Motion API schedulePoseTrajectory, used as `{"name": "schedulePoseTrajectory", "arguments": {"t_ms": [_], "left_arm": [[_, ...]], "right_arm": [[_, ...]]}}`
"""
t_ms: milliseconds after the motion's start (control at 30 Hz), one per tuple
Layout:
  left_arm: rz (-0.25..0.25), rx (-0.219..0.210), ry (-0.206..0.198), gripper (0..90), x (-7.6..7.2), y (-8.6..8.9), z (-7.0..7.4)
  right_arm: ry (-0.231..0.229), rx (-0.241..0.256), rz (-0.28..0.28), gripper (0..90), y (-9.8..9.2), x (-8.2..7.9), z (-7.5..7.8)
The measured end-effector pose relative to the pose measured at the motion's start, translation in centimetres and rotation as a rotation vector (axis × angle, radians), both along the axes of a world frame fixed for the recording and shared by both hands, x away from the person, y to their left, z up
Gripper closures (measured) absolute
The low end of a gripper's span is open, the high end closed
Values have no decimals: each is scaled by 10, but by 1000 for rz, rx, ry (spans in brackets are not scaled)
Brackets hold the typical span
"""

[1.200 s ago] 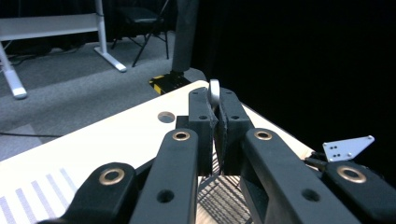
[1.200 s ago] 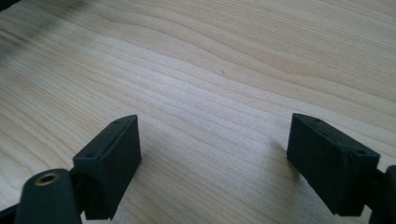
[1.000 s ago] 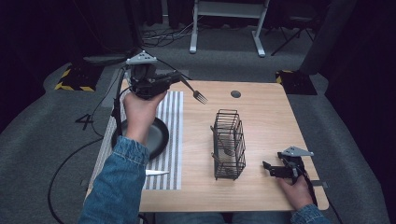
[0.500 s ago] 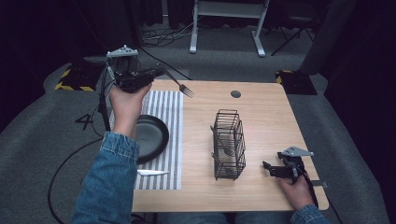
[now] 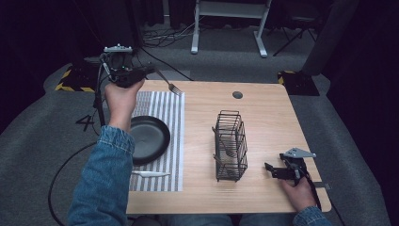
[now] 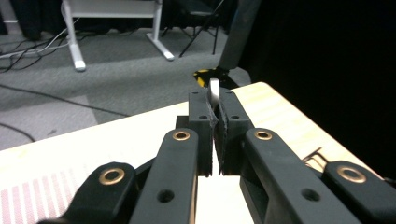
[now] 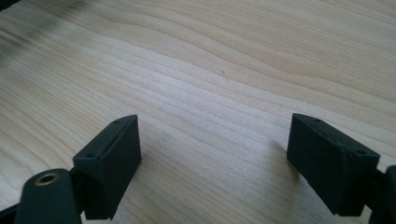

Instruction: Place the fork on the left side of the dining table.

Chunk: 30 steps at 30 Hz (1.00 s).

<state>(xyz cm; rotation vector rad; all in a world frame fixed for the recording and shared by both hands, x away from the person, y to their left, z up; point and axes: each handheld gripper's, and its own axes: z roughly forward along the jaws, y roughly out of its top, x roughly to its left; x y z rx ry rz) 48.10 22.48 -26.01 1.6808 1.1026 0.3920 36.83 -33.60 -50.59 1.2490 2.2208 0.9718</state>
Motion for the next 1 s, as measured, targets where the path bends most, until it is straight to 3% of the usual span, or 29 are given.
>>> {"name": "schedulePoseTrajectory", "arguments": {"t_ms": [333,533,733,1000], "left_arm": [[46,7,31,863,18,11,-17],[78,18,60,863,27,18,-40],[102,1,93,864,32,27,-52],[162,-19,156,863,40,40,-80]], "right_arm": [[0,0,0,176,0,0,0],[0,0,0,176,0,0,0],[0,0,0,176,0,0,0],[0,0,0,177,0,0,0]]}}
